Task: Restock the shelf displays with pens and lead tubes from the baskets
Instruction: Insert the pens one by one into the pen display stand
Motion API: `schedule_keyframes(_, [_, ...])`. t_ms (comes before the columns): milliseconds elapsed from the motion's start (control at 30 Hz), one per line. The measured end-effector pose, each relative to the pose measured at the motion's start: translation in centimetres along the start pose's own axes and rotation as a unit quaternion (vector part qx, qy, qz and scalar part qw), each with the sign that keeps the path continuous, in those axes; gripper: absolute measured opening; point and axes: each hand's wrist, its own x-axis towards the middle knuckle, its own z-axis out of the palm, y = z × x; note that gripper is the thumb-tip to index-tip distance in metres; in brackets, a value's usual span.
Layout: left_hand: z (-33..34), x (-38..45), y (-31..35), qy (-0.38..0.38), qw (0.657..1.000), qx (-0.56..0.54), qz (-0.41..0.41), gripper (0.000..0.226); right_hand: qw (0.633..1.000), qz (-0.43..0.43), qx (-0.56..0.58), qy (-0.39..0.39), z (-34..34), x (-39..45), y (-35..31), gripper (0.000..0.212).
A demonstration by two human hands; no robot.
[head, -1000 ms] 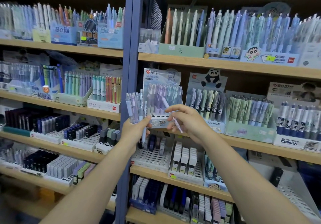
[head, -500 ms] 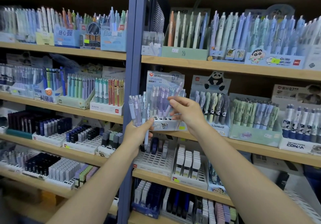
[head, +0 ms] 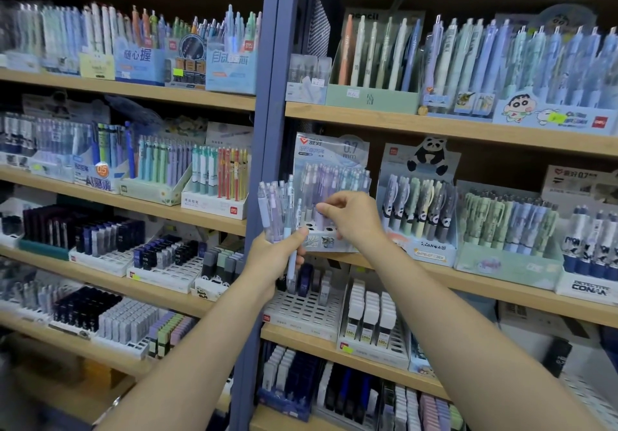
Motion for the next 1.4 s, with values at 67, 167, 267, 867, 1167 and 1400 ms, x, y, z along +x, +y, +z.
schedule_keyframes(67, [0.0,-0.1,0.1,-0.005,1.0,0.0,-0.006,0.037,0.999,0.001,-0.051,-0.006,0.0,0.1,-0.3,0.024])
schedule_keyframes(167, [0.0,-0.4,0.4,-0.02,1.0,0.003,-0.009,0.034,0.996,0.007,-0.089,-0.024,-0.1,0.3,-0.5,0.03])
schedule_keyframes(267, [0.0,-0.8,0.7,-0.05,0.999,-0.005,-0.016,0.025,0.992,-0.006,-0.126,-0.007,-1.0,-0.2,-0.8,0.028])
schedule_keyframes(867, [0.9,-3.0,0.3,-0.135,0.99,-0.018,-0.035,0.026,0.902,0.148,0.397,-0.082,-4.6,-3.7,0.6,0.014])
schedule_keyframes(1167, [1.4,-3.1,0.2,-0.072,0.997,0.005,0.0,0.015,0.953,0.091,0.282,-0.063,-4.0,-4.1,0.6,0.019])
schedule_keyframes(1400, [1.4,-2.9,0.1,-0.092,0.995,0.019,-0.024,0.019,0.972,0.051,0.221,0.062,-6.5,-2.0,1.6,0.008])
